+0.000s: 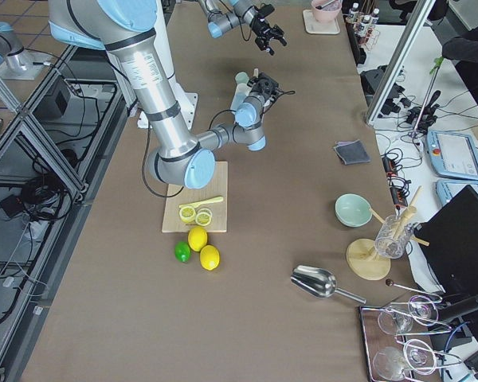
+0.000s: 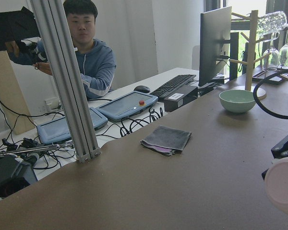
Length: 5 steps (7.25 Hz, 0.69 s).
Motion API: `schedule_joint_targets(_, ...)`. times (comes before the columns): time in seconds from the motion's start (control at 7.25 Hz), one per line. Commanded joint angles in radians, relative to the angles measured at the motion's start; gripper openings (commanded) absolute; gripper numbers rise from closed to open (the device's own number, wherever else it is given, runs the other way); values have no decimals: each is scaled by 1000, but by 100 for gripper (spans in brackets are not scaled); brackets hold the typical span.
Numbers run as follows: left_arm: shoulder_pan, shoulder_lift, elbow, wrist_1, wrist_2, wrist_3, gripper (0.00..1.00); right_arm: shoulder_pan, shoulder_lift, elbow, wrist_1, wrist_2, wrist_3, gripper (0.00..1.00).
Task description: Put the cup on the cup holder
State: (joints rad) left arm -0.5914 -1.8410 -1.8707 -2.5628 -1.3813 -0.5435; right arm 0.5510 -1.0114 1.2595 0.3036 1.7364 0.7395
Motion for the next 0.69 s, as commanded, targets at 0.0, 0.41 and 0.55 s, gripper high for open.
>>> schedule_joint_targets(0.0,-169,31,1,189,-248,-102,99,1,-7,3,9,2,0,0)
schedule_joint_targets(0.41,-437,139,60,367,-651,-104,99,0,-18,3,40,5,0,0)
schedule_joint_targets(0.55,-541,184,127,372,-798,-102,99,0,-16,3,42,5,1,0)
